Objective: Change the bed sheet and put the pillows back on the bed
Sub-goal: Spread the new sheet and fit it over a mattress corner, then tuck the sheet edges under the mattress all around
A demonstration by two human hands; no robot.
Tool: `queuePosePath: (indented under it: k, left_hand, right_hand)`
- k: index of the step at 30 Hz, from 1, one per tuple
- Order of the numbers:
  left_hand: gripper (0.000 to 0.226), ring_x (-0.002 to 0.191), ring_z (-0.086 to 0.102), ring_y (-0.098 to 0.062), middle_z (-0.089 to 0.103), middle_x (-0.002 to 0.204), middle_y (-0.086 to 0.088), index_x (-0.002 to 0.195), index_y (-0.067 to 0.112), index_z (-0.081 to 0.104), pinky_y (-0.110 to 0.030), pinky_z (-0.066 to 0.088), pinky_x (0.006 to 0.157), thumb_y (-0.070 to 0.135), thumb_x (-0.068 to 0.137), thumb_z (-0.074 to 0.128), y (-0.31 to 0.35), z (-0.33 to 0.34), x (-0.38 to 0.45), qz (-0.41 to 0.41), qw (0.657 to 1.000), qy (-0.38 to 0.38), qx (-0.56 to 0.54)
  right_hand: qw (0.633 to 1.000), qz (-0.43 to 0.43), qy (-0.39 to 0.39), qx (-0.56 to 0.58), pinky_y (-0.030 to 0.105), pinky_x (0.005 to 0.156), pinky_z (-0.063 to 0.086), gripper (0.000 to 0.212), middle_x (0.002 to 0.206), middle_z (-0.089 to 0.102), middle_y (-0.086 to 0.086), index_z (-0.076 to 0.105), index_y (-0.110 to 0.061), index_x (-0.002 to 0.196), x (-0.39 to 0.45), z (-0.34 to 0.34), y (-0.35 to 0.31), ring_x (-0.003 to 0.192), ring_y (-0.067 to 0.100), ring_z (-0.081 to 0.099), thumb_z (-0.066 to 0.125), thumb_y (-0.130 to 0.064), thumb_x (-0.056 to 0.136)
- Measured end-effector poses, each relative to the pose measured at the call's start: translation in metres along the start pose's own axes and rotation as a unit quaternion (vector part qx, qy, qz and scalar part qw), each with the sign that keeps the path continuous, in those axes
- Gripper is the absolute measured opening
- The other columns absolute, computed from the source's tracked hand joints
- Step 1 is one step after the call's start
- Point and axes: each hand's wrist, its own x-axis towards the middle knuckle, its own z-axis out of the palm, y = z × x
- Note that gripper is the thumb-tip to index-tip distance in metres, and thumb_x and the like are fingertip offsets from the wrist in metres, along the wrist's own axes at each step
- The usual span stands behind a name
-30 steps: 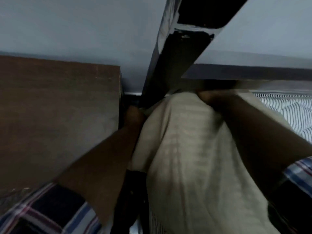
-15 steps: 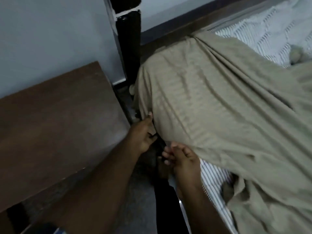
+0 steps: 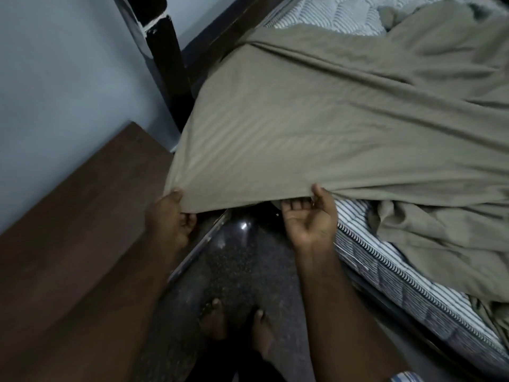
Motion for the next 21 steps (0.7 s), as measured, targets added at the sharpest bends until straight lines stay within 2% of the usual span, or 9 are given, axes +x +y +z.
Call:
queuePosePath:
  k: [2, 5, 8, 10, 13, 15, 18, 19, 21]
  left_hand:
    - [0.011, 0.051, 0.036, -0.007, 0.037, 0.066, 0.001, 0.097, 0.021, 0.056, -0.015, 0.044, 0.039, 0.030, 0.097, 0.061, 0.010, -0.007, 0.001, -0.024, 1.000, 0.000, -0.007]
    - [0.011, 0.049, 0.036, -0.006, 0.043, 0.065, 0.003, 0.094, 0.023, 0.057, -0.014, 0.043, 0.039, 0.032, 0.097, 0.059, 0.011, -0.013, -0.002, -0.043, 0.998, -0.036, -0.003]
    - [0.013, 0.031, 0.029, -0.004, 0.048, 0.058, 0.008, 0.091, 0.023, 0.055, -0.013, 0.039, 0.037, 0.031, 0.101, 0.053, 0.013, -0.018, -0.009, -0.035, 0.997, -0.065, 0.001]
    - [0.014, 0.030, 0.028, -0.004, 0.052, 0.061, 0.010, 0.090, 0.024, 0.055, -0.013, 0.038, 0.037, 0.030, 0.102, 0.051, 0.020, -0.020, -0.011, -0.021, 0.997, -0.077, -0.013]
    - [0.017, 0.037, 0.035, -0.002, 0.053, 0.064, 0.009, 0.091, 0.022, 0.055, -0.015, 0.045, 0.044, 0.029, 0.103, 0.048, 0.028, -0.015, -0.019, 0.002, 0.991, -0.098, -0.086]
    - [0.019, 0.060, 0.057, -0.005, 0.062, 0.071, 0.005, 0.101, 0.018, 0.060, -0.025, 0.060, 0.067, 0.034, 0.103, 0.050, 0.020, -0.004, -0.028, 0.000, 0.989, -0.109, -0.103]
    - [0.051, 0.113, 0.066, -0.028, 0.071, 0.117, -0.014, 0.136, 0.019, 0.058, -0.044, 0.052, 0.100, 0.053, 0.099, 0.053, -0.032, 0.016, -0.057, -0.066, 0.977, -0.199, 0.046]
    - [0.059, 0.115, 0.064, -0.033, 0.069, 0.118, -0.019, 0.136, 0.020, 0.059, -0.045, 0.050, 0.097, 0.062, 0.096, 0.050, -0.052, 0.024, -0.071, -0.104, 0.955, -0.256, 0.105]
    - [0.070, 0.089, 0.066, -0.028, 0.069, 0.094, -0.013, 0.113, 0.019, 0.069, -0.038, 0.048, 0.081, 0.078, 0.084, 0.046, -0.083, 0.046, -0.099, -0.174, 0.892, -0.384, 0.164]
  right_hand:
    - [0.997, -0.032, -0.009, 0.065, 0.047, 0.089, 0.056, 0.028, 0.095, 0.069, 0.009, 0.068, -0.011, 0.078, -0.003, -0.011, -0.006, 0.094, 0.027, 0.069, 0.077, -0.005, 0.052]
    - [0.996, -0.011, -0.035, 0.087, 0.024, 0.052, 0.055, 0.061, 0.074, 0.066, 0.005, 0.063, -0.008, 0.075, -0.004, -0.030, -0.003, 0.062, 0.017, 0.066, 0.089, 0.002, 0.021]
    - [0.984, 0.107, -0.140, 0.024, 0.016, 0.032, 0.036, 0.046, 0.073, 0.054, -0.001, 0.060, -0.011, 0.079, -0.015, -0.040, -0.004, 0.055, 0.010, 0.054, 0.087, 0.000, 0.044]
    - [0.976, 0.133, -0.165, -0.048, 0.016, 0.031, 0.029, 0.036, 0.065, 0.049, -0.005, 0.060, -0.016, 0.075, -0.025, -0.039, -0.011, 0.046, 0.006, 0.044, 0.086, -0.004, 0.053]
    - [0.981, 0.081, -0.094, -0.148, 0.017, 0.037, 0.024, 0.038, 0.064, 0.049, -0.007, 0.048, -0.025, 0.075, -0.040, -0.044, -0.022, 0.042, 0.005, 0.037, 0.082, -0.011, 0.066]
    - [0.976, 0.040, -0.050, -0.209, 0.017, 0.041, 0.029, 0.026, 0.069, 0.052, -0.006, 0.049, -0.025, 0.083, -0.052, -0.049, -0.019, 0.048, 0.005, 0.041, 0.070, -0.010, 0.081]
    - [0.968, -0.006, -0.047, -0.247, 0.020, 0.049, 0.039, 0.024, 0.076, 0.062, -0.004, 0.060, -0.022, 0.102, -0.067, -0.047, -0.007, 0.059, 0.009, 0.052, 0.057, 0.000, 0.092]
    - [0.960, -0.013, -0.057, -0.273, 0.022, 0.051, 0.040, 0.027, 0.078, 0.064, -0.002, 0.062, -0.019, 0.107, -0.072, -0.043, -0.006, 0.062, 0.010, 0.054, 0.054, 0.003, 0.093]
    - [0.930, 0.001, -0.087, -0.357, 0.025, 0.055, 0.041, 0.033, 0.086, 0.068, 0.001, 0.066, -0.011, 0.118, -0.081, -0.040, -0.012, 0.063, 0.013, 0.056, 0.053, 0.005, 0.092]
